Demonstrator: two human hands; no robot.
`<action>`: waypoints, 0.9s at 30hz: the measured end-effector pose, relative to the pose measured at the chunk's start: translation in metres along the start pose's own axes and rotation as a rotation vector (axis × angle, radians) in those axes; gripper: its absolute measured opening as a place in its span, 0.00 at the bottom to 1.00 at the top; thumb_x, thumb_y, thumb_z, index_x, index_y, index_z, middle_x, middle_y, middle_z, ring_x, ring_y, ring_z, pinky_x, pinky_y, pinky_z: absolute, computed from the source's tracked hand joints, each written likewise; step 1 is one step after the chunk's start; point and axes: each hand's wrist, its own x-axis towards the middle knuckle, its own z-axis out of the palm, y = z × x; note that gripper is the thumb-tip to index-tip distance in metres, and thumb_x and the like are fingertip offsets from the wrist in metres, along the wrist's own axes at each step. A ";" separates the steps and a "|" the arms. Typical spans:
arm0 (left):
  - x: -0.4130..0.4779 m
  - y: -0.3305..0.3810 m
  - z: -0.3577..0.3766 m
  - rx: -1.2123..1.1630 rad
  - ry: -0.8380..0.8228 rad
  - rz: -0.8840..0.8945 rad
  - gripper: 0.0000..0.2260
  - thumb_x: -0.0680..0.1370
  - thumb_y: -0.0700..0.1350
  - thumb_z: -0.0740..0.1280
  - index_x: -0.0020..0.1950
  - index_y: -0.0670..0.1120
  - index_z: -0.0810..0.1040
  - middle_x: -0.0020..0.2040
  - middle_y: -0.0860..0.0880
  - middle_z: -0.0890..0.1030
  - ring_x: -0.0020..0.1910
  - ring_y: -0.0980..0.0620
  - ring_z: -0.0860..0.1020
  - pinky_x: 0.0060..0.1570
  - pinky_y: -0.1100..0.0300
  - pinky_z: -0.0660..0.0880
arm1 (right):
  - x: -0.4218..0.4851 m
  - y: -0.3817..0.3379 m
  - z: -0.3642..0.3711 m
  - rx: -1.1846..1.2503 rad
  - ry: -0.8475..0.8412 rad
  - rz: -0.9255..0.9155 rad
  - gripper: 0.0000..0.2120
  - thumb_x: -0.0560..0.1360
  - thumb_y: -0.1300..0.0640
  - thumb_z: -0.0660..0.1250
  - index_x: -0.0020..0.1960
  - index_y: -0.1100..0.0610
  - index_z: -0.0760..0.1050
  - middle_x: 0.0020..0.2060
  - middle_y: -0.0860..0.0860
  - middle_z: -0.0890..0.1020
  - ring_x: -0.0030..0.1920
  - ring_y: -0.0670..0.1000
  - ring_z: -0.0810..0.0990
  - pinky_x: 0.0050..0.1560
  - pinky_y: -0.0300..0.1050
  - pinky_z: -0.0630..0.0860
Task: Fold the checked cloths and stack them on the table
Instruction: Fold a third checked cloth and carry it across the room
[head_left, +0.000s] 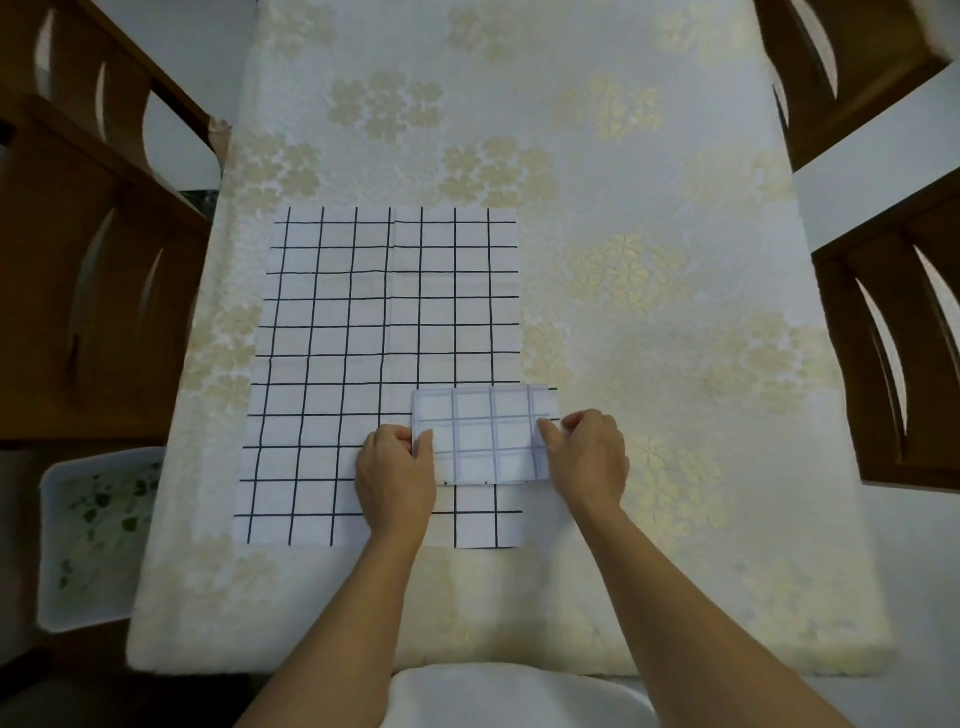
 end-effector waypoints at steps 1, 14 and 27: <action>0.001 0.001 0.000 0.000 0.000 -0.013 0.08 0.80 0.50 0.67 0.49 0.45 0.75 0.46 0.49 0.76 0.49 0.46 0.75 0.46 0.53 0.73 | 0.000 -0.002 0.001 -0.002 -0.004 0.008 0.15 0.79 0.46 0.67 0.55 0.57 0.76 0.53 0.52 0.78 0.53 0.54 0.76 0.57 0.54 0.75; 0.015 0.007 -0.006 -0.054 -0.135 -0.081 0.07 0.80 0.48 0.68 0.45 0.48 0.75 0.48 0.46 0.80 0.47 0.46 0.78 0.43 0.55 0.74 | 0.004 -0.005 0.002 0.079 -0.111 -0.009 0.11 0.81 0.50 0.64 0.48 0.58 0.75 0.47 0.56 0.78 0.46 0.56 0.78 0.43 0.48 0.74; -0.016 0.049 -0.063 -0.728 -0.267 -0.162 0.05 0.79 0.45 0.71 0.52 0.46 0.79 0.51 0.50 0.83 0.50 0.55 0.80 0.51 0.59 0.74 | -0.019 -0.015 -0.079 0.693 -0.068 -0.091 0.12 0.76 0.50 0.72 0.57 0.55 0.77 0.45 0.49 0.83 0.45 0.48 0.81 0.45 0.45 0.78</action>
